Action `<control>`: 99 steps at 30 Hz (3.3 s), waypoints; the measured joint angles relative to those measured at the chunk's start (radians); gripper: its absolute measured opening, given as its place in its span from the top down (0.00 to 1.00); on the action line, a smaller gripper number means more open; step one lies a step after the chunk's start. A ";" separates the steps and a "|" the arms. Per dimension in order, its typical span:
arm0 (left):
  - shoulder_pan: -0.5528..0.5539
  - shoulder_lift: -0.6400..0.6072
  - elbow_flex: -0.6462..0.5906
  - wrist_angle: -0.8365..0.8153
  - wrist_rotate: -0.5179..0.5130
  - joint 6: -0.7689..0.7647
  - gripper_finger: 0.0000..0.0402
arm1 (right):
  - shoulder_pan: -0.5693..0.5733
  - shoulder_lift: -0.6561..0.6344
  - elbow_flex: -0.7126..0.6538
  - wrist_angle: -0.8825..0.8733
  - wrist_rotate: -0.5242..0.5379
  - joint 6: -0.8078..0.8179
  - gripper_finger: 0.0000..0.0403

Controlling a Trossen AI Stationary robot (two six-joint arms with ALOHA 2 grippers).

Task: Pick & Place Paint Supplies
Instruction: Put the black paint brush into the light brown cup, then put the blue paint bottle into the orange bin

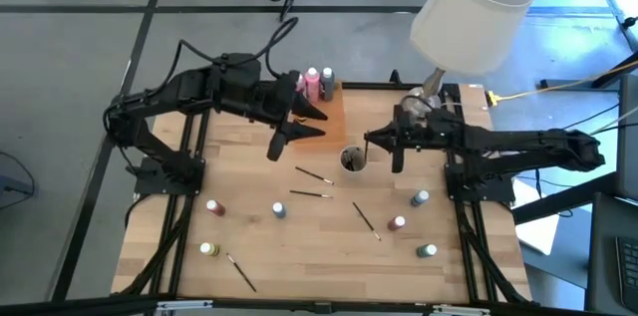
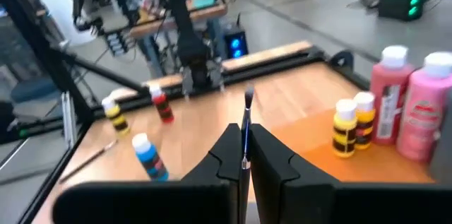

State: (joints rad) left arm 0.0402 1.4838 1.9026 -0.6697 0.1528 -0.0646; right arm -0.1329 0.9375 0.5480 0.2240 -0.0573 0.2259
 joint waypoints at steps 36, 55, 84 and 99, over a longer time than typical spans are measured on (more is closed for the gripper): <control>-0.251 0.015 -0.001 0.068 -0.137 -0.161 0.61 | -0.069 0.229 0.000 0.078 -0.209 -0.042 0.84; -0.259 0.015 -0.001 0.059 -0.136 -0.132 0.61 | -0.057 0.092 0.108 -0.027 -0.210 0.003 0.52; -0.343 0.026 0.001 -0.636 -0.259 -0.618 0.61 | 0.142 -0.004 0.472 -0.532 -0.257 0.070 0.45; -0.408 0.236 0.000 -0.878 -0.264 -0.310 0.61 | 0.142 0.020 0.472 -0.564 -0.260 0.078 0.45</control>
State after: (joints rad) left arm -0.3682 1.7194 1.9026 -1.5475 -0.1117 -0.3748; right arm 0.0093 0.9573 1.0197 -0.3400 -0.3175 0.3042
